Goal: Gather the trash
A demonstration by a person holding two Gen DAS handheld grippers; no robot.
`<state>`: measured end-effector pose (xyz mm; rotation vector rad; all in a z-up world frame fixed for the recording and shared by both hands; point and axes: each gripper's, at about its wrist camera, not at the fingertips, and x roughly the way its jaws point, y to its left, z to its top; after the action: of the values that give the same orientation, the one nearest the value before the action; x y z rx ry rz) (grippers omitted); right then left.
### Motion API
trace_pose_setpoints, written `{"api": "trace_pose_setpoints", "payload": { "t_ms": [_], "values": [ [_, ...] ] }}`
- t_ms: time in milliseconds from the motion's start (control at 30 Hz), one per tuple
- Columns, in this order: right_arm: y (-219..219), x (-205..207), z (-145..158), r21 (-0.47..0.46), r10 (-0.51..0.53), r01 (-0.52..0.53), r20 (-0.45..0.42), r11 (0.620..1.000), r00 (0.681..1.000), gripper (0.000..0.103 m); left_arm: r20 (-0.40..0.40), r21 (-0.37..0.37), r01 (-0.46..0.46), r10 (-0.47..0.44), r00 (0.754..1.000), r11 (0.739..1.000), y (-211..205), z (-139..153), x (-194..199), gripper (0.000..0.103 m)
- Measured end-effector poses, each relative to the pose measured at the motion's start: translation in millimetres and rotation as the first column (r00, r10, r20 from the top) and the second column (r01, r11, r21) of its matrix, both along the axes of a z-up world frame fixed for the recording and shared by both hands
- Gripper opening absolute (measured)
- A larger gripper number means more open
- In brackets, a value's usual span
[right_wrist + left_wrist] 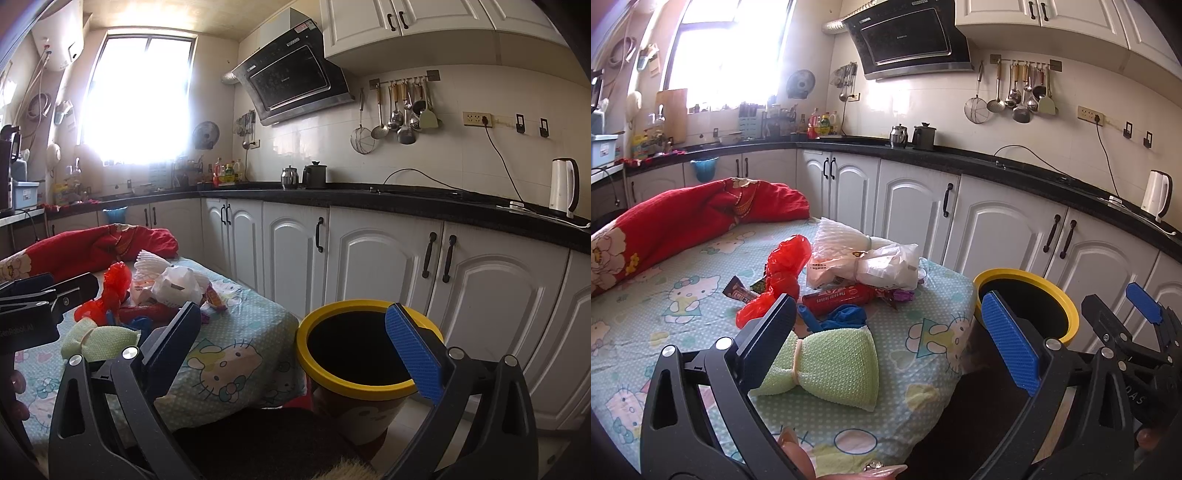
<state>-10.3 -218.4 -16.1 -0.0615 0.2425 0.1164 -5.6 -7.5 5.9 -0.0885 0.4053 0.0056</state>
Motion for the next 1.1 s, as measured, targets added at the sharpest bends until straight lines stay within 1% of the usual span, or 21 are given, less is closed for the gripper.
{"api": "trace_pose_setpoints", "payload": {
  "t_ms": [733, 867, 1100],
  "values": [
    [8.1, 0.5, -3.6, -0.014, 0.030, -0.031, -0.019, 0.999, 0.999, 0.097, -0.013, -0.011, 0.001, -0.001, 1.000, 1.000, -1.1, -2.4, 0.6, 0.092],
    [11.8, 2.4, -4.9, -0.017, 0.066, -0.067, -0.032, 0.998, 0.997, 0.097, -0.024, -0.025, -0.012, 0.012, 1.000, 1.000, 6.0, -4.9, 2.9, 0.092],
    [28.4, 15.1, -5.2, -0.012, 0.155, -0.156, -0.075, 0.988, 0.985, 0.097, -0.041, -0.055, -0.069, 0.067, 0.997, 0.996, 27.7, -6.5, 9.1, 0.092]
  ]
}}
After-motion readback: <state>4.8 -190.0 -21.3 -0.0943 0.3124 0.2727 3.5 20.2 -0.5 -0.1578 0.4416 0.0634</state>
